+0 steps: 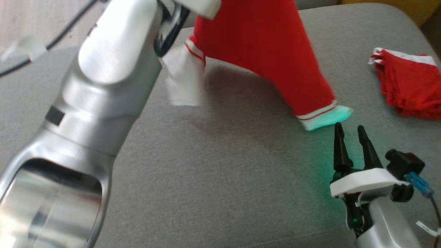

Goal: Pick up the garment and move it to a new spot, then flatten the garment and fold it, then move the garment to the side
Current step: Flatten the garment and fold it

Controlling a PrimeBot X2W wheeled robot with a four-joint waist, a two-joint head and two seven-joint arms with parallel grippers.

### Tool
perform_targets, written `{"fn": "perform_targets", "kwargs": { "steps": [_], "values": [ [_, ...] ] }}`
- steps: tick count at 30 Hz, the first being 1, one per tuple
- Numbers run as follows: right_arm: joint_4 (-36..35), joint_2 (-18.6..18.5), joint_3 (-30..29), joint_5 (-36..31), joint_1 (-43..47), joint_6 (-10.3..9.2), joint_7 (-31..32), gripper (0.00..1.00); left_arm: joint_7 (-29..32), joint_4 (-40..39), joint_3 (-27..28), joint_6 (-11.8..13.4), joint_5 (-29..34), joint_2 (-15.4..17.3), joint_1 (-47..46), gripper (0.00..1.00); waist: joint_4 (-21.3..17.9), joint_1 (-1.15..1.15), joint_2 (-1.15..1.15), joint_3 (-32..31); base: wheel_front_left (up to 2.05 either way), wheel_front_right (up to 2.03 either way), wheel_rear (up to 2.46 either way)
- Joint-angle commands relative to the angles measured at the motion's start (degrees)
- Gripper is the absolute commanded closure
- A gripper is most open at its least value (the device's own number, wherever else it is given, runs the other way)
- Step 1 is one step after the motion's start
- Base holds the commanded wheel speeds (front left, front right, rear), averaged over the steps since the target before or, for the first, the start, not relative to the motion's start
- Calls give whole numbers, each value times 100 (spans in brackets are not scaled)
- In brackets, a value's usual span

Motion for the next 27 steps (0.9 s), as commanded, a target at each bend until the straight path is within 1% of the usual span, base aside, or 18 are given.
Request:
{"fn": "perform_targets", "kwargs": {
  "steps": [1,6,7,10,13,16,20,25,27],
  "values": [
    [-136,-9,133,42,-32,19,-22,0,-52,-40,183,96,-91,93,-457,100,-79,1,0,-55,0,0,0],
    [-114,-9,60,47,46,19,-22,0,-173,142,90,261,-271,48,-760,100,-32,1,0,-165,0,0,0],
    [-114,-9,60,47,46,19,-22,0,-173,142,90,261,-271,48,-760,100,-32,1,0,-165,0,0,0],
    [-112,-9,15,40,88,19,-22,0,-226,160,81,400,-422,43,-868,100,81,1,0,-243,0,0,0],
    [-124,-9,-2,46,111,19,-22,0,-243,182,47,612,-623,41,-868,100,220,1,0,-259,0,0,0],
    [-149,-9,59,105,66,19,-22,0,-223,460,120,841,-727,62,-675,100,311,1,0,-181,0,0,0],
    [-166,-8,238,173,-4,19,-22,0,-232,1010,186,999,-769,339,-152,100,378,1,0,-18,0,0,0],
    [-158,-8,403,135,-85,19,-22,0,-297,1612,337,1091,-870,696,507,100,429,1,0,188,0,0,0],
    [-146,-8,488,110,-117,19,-22,0,-320,1875,402,1165,-873,890,762,100,433,1,0,238,0,0,0]
  ]
}}
